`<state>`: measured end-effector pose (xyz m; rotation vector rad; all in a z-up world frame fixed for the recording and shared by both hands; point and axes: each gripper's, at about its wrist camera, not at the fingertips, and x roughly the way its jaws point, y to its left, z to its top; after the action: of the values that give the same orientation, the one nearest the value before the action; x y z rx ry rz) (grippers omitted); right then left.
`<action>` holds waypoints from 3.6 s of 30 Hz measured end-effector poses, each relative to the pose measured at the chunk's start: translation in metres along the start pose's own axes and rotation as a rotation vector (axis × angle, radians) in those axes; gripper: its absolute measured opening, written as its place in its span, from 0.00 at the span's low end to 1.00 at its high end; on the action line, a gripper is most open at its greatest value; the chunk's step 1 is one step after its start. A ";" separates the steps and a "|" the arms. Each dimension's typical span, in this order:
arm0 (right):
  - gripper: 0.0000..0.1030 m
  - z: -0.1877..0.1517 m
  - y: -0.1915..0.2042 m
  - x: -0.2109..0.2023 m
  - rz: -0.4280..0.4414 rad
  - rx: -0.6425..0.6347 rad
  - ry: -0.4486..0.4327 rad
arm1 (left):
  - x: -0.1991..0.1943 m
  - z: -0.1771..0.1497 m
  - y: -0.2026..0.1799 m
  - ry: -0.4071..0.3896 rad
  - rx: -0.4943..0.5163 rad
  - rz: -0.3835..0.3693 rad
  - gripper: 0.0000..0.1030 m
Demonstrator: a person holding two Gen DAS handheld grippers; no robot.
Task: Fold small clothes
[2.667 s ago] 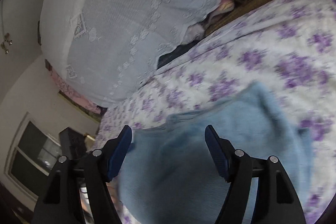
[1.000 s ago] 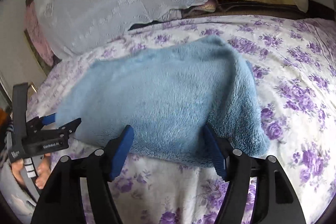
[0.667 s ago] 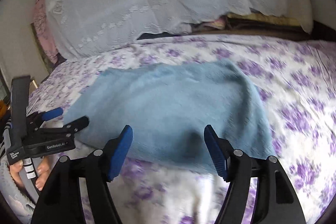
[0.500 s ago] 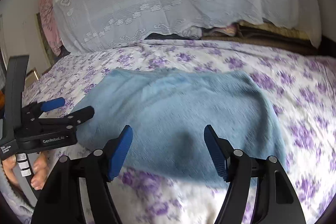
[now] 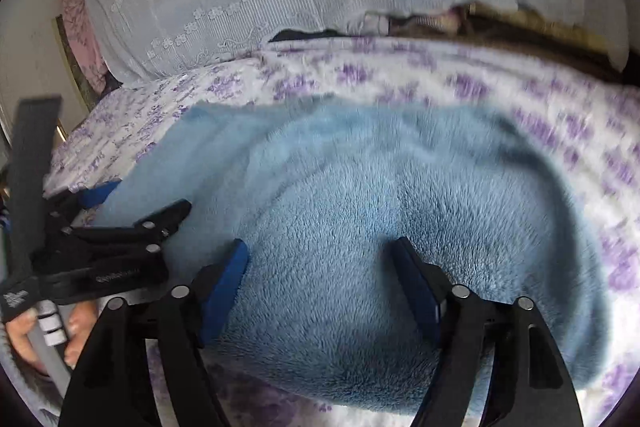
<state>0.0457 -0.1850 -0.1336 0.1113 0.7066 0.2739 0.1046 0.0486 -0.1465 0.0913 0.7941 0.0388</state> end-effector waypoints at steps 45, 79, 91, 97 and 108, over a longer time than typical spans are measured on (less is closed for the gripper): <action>0.79 0.012 -0.024 -0.023 -0.033 0.104 -0.104 | -0.018 0.029 0.026 -0.056 -0.060 -0.039 0.96; 0.97 -0.035 -0.059 -0.050 0.190 0.269 -0.132 | 0.058 0.067 -0.018 0.175 -0.075 -0.219 0.96; 0.97 -0.035 -0.057 -0.049 0.179 0.266 -0.129 | 0.006 0.036 -0.009 0.135 0.023 -0.138 0.96; 0.97 -0.035 -0.056 -0.049 0.178 0.266 -0.129 | 0.001 0.019 -0.018 0.099 0.059 -0.061 0.95; 0.97 -0.035 -0.056 -0.049 0.176 0.265 -0.129 | -0.057 -0.027 0.012 0.111 -0.066 -0.248 0.95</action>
<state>-0.0011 -0.2519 -0.1404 0.4416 0.6032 0.3372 0.0455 0.0589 -0.1240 -0.0728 0.9090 -0.1656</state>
